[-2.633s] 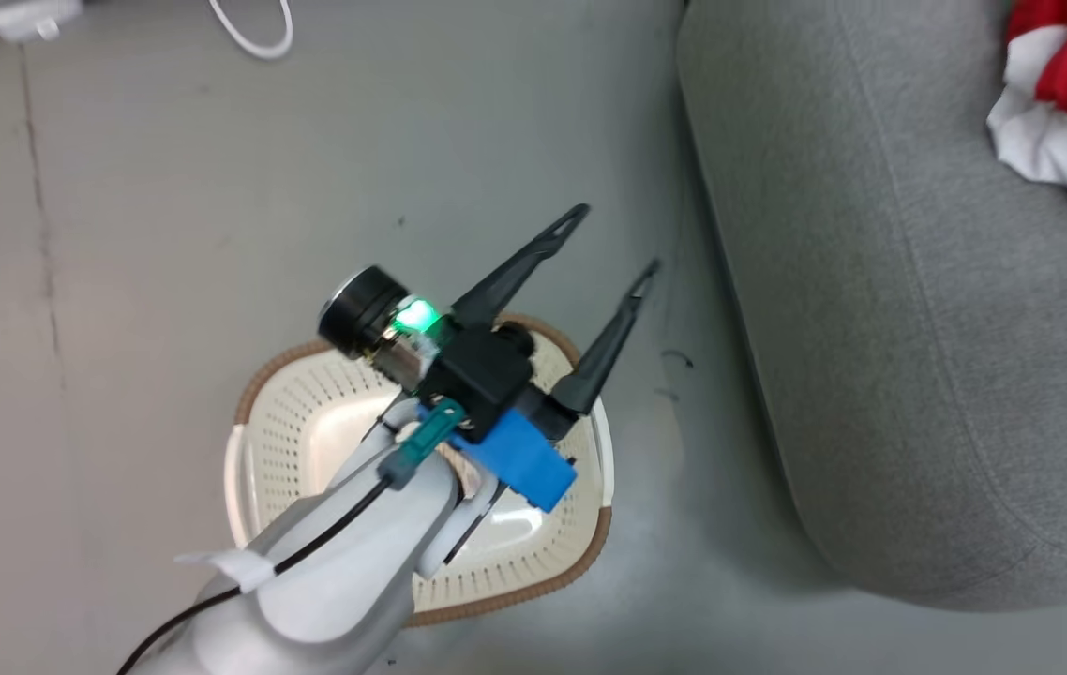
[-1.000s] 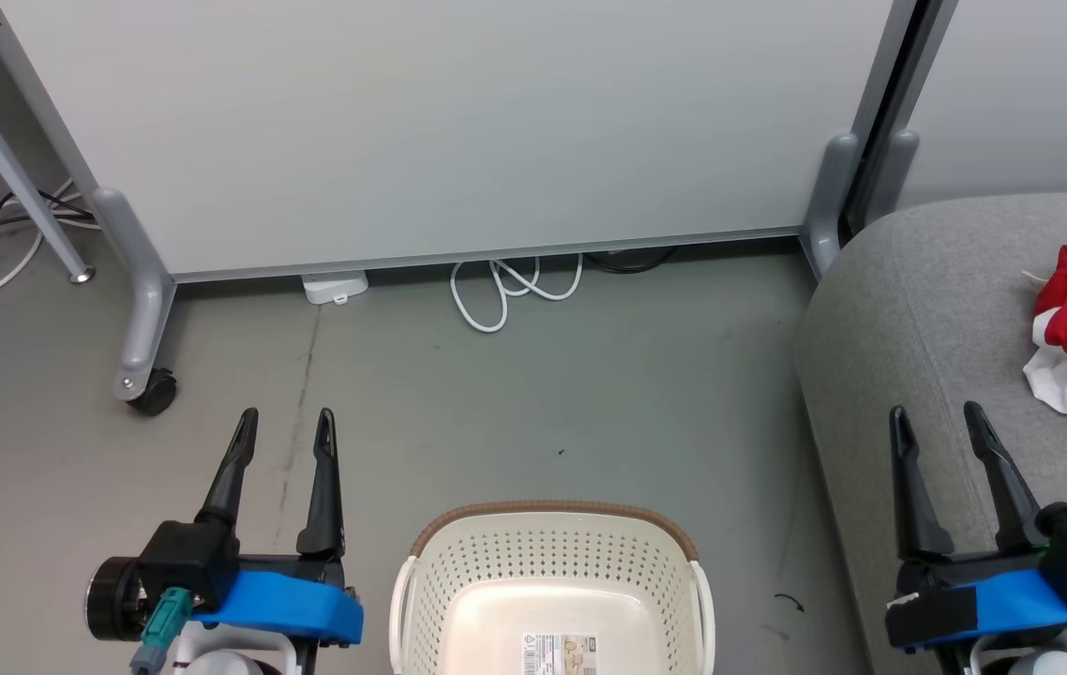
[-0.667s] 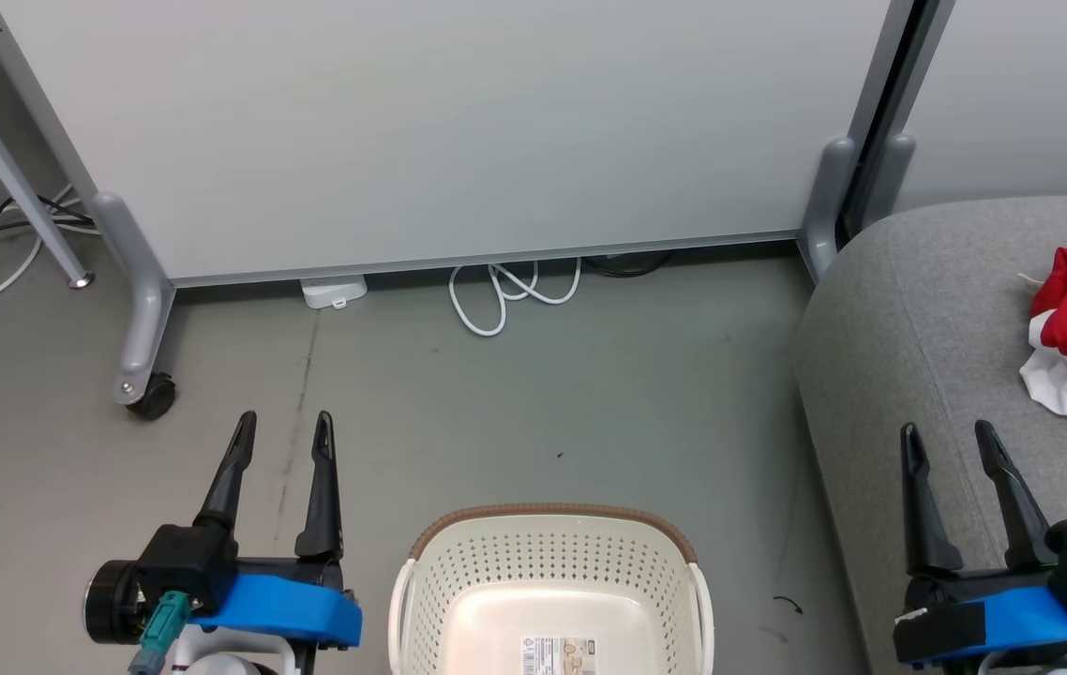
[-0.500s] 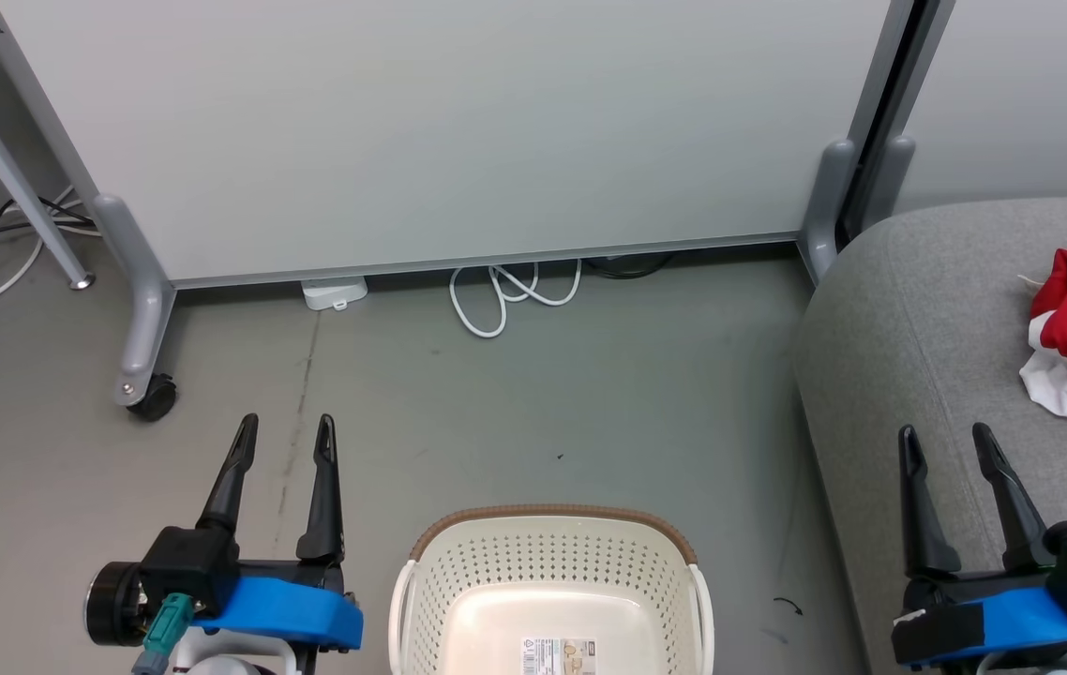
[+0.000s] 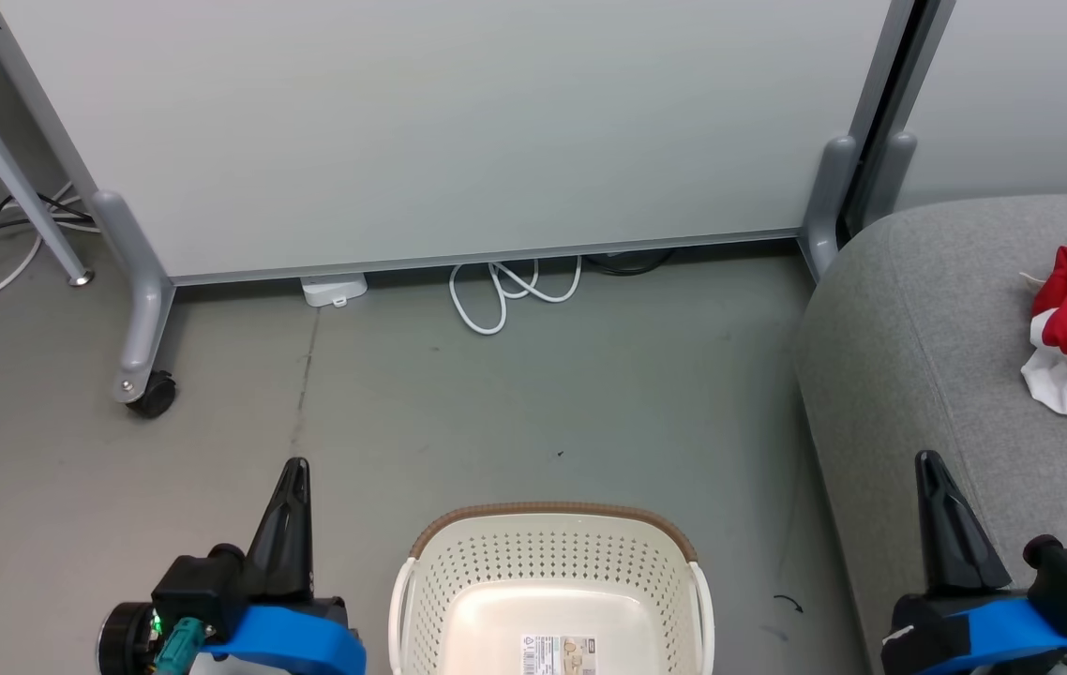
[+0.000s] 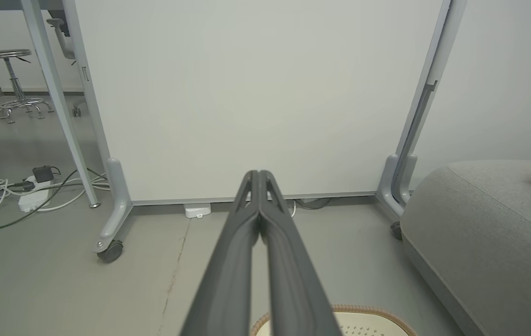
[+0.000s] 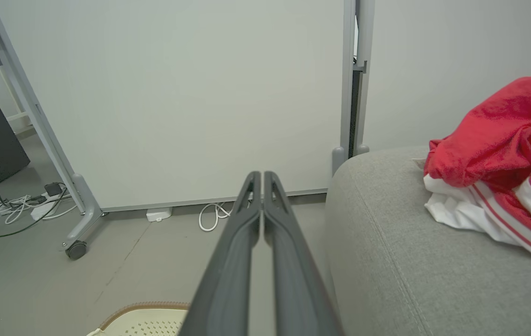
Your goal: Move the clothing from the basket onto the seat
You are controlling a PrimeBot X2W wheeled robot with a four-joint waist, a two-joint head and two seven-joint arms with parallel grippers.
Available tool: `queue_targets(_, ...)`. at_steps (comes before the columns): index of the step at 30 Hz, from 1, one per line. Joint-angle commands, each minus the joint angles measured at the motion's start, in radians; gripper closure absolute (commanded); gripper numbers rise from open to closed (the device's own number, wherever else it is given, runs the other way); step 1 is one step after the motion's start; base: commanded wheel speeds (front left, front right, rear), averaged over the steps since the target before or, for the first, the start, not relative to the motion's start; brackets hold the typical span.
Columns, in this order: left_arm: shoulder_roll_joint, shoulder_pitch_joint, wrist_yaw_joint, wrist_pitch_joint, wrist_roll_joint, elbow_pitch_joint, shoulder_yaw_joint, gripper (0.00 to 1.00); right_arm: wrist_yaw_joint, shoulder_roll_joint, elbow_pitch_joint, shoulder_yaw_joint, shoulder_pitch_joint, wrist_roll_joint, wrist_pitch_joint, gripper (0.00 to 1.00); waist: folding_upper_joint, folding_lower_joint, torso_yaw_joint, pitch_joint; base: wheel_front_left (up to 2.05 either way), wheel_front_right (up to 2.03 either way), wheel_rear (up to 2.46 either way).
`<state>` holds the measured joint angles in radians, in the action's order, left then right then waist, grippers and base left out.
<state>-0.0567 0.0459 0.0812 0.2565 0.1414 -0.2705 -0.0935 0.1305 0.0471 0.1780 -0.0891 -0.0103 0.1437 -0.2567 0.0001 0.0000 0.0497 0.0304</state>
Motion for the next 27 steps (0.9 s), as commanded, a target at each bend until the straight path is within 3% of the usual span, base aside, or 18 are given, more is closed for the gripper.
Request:
queue_targets(1, 0.000, 0.011, 0.001, -0.010, 0.030, 0.003, 0.008, 1.00, 0.000, 0.001, -0.001, -0.004, -0.008, 0.030, 0.009, 1.00, -0.0001, 0.0000, -0.001, 0.000, 0.00, 0.00, 0.00)
queue_targets(27, 0.002, 0.031, 0.017, -0.125, 0.498, 0.014, 0.072, 1.00, 0.000, 0.002, 0.017, -0.009, -0.039, 0.498, 0.125, 1.00, -0.0001, 0.0000, -0.011, -0.006, 0.00, 0.00, 0.00)
